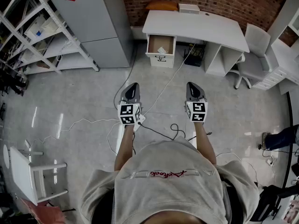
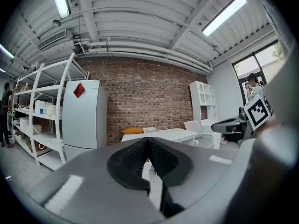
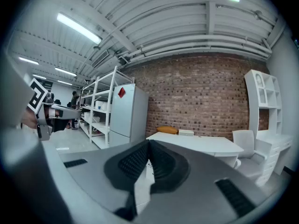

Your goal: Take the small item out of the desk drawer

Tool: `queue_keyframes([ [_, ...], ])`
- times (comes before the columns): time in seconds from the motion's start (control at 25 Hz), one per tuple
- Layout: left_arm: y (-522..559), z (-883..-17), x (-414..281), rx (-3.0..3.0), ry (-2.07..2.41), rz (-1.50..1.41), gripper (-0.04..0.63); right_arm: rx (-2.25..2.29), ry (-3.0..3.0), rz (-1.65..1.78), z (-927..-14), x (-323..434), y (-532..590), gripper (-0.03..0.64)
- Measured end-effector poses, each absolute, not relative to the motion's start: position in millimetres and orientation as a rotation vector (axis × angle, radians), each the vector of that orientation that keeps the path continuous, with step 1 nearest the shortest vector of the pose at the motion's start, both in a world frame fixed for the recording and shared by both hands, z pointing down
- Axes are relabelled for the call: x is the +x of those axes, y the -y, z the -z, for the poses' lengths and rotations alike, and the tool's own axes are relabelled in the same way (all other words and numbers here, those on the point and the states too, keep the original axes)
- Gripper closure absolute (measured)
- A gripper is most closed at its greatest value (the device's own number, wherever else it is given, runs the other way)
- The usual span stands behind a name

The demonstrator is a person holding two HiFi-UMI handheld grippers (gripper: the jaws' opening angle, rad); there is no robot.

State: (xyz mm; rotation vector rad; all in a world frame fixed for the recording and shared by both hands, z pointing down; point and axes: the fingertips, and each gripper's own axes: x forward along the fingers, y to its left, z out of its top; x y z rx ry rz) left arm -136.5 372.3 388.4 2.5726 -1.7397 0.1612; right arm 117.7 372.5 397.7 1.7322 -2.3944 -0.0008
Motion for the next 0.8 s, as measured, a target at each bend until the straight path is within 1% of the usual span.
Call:
queue_keyframes([
  [0.8, -393.3, -414.2, -113.2, 2.517, 1.73, -0.2, 0.586, 1.663, 2.412, -0.017, -407.7, 128.7, -389.5, 0.604],
])
